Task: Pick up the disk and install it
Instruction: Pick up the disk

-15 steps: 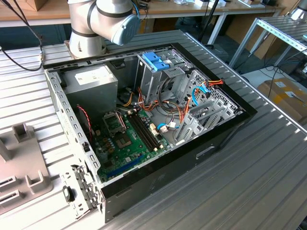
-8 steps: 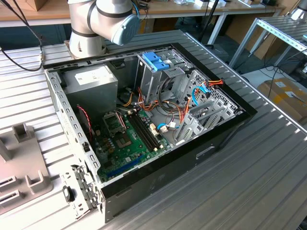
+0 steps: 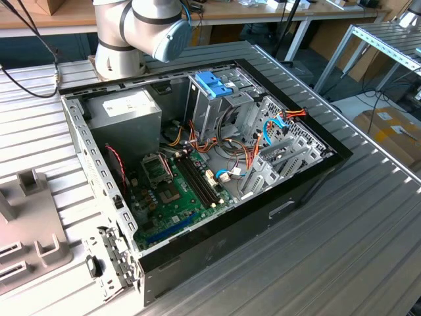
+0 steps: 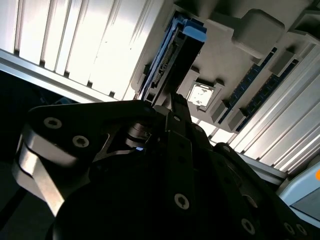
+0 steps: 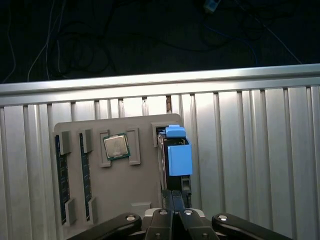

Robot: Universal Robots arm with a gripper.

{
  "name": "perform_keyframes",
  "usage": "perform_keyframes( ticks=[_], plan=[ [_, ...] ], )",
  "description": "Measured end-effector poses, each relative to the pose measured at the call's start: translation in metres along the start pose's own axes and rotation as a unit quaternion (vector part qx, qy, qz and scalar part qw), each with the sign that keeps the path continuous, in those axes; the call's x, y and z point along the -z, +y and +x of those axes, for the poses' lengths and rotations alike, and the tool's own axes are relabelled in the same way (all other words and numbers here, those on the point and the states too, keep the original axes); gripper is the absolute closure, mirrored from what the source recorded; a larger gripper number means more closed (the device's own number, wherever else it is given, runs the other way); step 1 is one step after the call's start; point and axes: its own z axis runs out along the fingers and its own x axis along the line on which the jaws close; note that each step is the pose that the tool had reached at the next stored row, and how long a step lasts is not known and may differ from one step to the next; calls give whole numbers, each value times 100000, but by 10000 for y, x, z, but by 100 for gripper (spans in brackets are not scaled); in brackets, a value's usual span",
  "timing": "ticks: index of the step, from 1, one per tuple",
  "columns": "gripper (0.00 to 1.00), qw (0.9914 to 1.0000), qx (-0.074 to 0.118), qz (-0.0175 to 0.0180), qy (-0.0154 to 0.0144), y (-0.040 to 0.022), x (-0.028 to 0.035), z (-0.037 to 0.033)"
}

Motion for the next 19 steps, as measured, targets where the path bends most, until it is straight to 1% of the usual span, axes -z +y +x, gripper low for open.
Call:
perform_keyframes(
  ticks=[2,3,4,7,13,15,17,19],
  plan=[
    [76,100000,7,-2,2,0,0,0],
    [64,100000,12,2,-2,0,-1,0],
    [46,100000,19,0,0,0,-1,0],
    [46,100000,25,3,-1,0,-3,0],
    [46,100000,26,5,2,0,-111,-2],
    [46,100000,17,-1,18,1,-114,-8],
    [46,100000,23,2,23,3,-115,-40],
    [46,100000,24,8,21,5,-120,-56]
  ],
)
